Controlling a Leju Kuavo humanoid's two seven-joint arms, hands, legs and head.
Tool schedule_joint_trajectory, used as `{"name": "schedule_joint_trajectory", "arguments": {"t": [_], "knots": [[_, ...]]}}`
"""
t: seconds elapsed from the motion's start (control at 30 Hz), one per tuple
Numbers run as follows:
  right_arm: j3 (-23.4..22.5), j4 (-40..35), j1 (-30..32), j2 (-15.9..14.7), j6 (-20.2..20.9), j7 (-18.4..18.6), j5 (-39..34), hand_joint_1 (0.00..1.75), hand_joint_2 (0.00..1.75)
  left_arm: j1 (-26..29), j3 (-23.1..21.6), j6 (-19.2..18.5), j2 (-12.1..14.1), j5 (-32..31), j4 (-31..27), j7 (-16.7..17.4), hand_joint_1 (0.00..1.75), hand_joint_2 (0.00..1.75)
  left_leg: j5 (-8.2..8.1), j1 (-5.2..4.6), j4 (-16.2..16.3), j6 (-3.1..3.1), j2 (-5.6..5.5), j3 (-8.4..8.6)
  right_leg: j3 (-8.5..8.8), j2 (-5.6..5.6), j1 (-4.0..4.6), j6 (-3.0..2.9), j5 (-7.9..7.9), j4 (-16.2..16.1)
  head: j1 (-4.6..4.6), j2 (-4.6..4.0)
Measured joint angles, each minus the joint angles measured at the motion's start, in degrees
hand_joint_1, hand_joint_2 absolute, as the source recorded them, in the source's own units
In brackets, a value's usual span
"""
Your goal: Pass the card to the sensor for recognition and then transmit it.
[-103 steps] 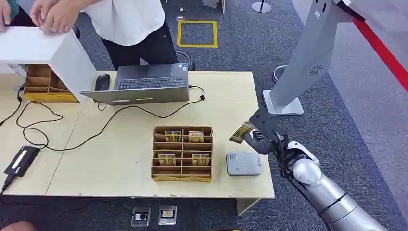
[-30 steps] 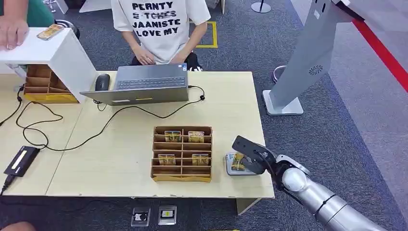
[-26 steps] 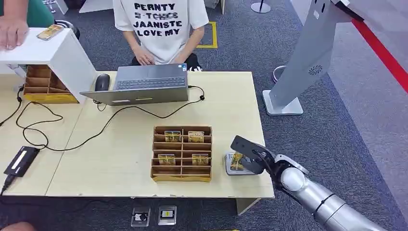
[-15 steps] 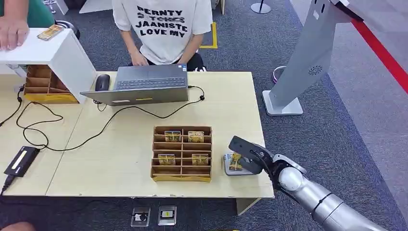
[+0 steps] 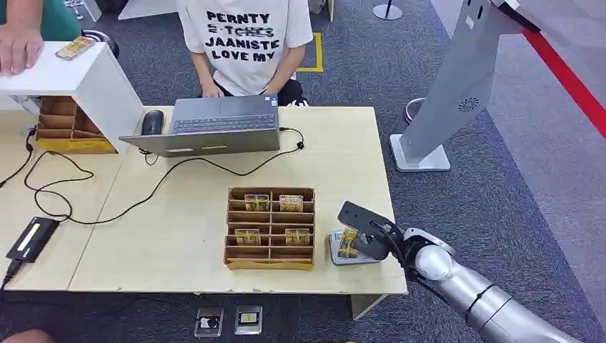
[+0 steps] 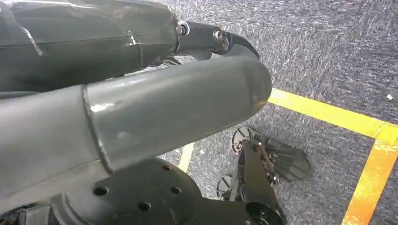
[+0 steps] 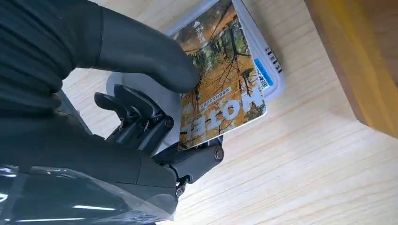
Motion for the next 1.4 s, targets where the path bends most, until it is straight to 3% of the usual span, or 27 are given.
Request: {"name": "schedule_joint_trajectory", "arguments": {"t": [0.43, 0.67, 1.03, 1.3, 1.4], "knots": [[1.27, -5.97, -0.02, -3.87, 1.07, 4.33, -2.62, 1.75, 1.75, 0.02, 0.00, -0.11, 0.24, 0.87, 0.02, -1.33, 0.00, 0.00, 0.00, -0.01, 0.00, 0.00, -0.01, -0.02, -0.01, -0.02, -0.01, 0.00, 0.00, 0.00, 0.02, 0.00], [1.27, -9.86, -0.20, -6.71, -0.52, 4.81, -3.96, 1.75, 1.75, 0.02, 0.00, -0.85, 0.31, 1.36, 0.02, -2.86, 0.00, 0.00, 0.00, -0.01, 0.00, 0.00, -0.01, -0.03, -0.01, -0.03, -0.01, 0.00, 0.00, 0.00, 0.00, 0.00], [-0.02, -13.09, -1.13, -8.39, -4.35, 1.20, -5.77, 1.75, 1.75, 0.01, 0.00, -1.01, 0.31, 1.73, 0.07, -3.76, 0.00, 0.00, 0.00, -0.01, 0.00, 0.00, -0.02, -0.04, -0.01, -0.03, -0.01, 0.00, 0.00, 0.00, 0.02, 0.00], [-4.51, -17.58, 0.34, -8.13, -7.82, -6.58, -4.30, 1.75, 1.75, 0.02, 0.00, -1.09, -0.09, 1.64, 0.11, -3.76, 0.00, 0.00, 0.00, -0.01, 0.00, 0.00, -0.03, -0.07, -0.03, -0.04, -0.01, 0.00, 0.00, 0.01, 0.00, 0.00], [-6.25, -19.81, 0.44, -7.45, -7.87, -7.45, -2.34, 1.75, 1.75, 0.00, 0.00, -1.29, -0.46, 1.31, 0.11, -3.76, 0.00, 0.00, 0.00, 0.00, 0.00, 0.00, -0.03, -0.06, -0.02, -0.04, -0.01, 0.00, 0.00, 0.01, 0.00, 0.00]]}}
